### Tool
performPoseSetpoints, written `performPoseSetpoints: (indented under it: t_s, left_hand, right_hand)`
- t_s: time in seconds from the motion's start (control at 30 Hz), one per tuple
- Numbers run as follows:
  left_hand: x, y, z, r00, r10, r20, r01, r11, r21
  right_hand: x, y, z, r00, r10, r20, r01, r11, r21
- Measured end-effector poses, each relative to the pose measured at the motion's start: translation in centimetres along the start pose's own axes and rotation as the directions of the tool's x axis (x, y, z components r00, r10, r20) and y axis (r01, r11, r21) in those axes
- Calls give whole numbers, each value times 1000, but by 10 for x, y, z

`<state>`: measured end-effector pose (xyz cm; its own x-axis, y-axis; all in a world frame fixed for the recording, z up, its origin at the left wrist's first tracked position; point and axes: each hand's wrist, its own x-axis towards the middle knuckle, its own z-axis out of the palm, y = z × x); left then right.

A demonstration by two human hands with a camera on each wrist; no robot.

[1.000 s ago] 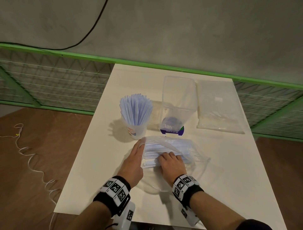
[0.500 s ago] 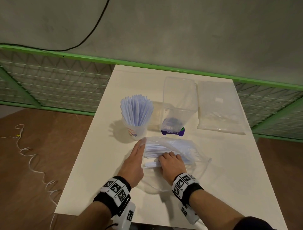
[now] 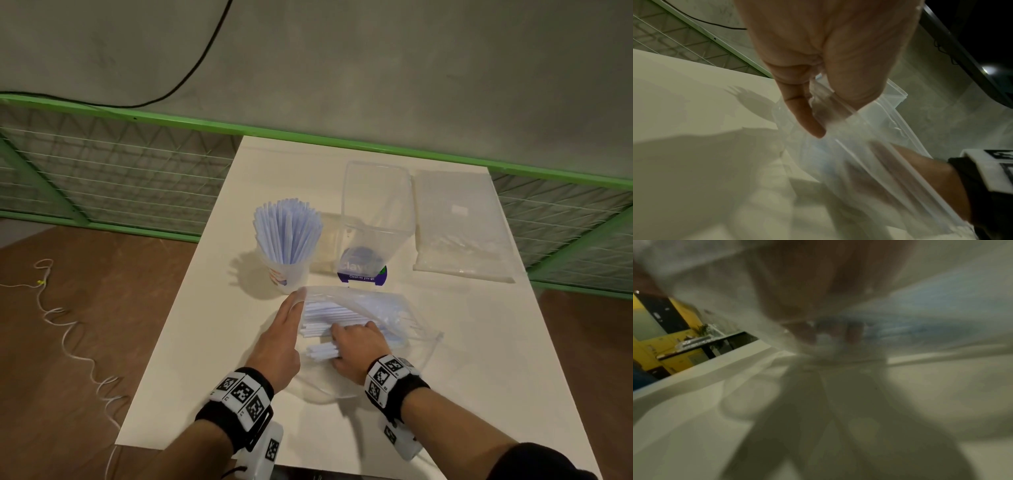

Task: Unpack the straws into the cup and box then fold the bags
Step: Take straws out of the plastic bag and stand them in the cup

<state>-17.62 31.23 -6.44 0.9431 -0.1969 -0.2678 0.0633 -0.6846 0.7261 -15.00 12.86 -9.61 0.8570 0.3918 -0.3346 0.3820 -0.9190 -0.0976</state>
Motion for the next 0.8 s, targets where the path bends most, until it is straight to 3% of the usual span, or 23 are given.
performPoseSetpoints:
  t_s: [0.07,0.17,0.23,0.33,0.4,0.6,0.8]
  left_hand:
    - [0,-3,0,1000,-1,-2,1,1000,6]
    - [2,-5,0,1000,-4,-13,4,1000,5]
    - [3,-6,0,1000,-7,-22,7,1000,-1]
    - [5,-8,2,1000,8,-29,-8,1000,-5]
    - [6,-8,2,1000,14,-27,-14,1000,-3]
    - [6,-7,3,999,21,-23,-21,1000,-3]
    - [6,-8,3,1000,11,-14,-11,1000,-7]
  right_hand:
    - [-3,4,-11,999,15,-47,-11,997,81]
    - [-11,6,-29,968,81,-238,29,904,425]
    - [-20,2,-39,920,220,-324,59,740,670]
    - [-31,-8,-49,900,385,-205,14,444,896]
    - [-35,-13,-48,902,401,-163,24,331,943]
    - [-34,-10,-43,904,407,-132,-55,417,907]
    - [-34,-4,-59,941,262,-216,-1,638,770]
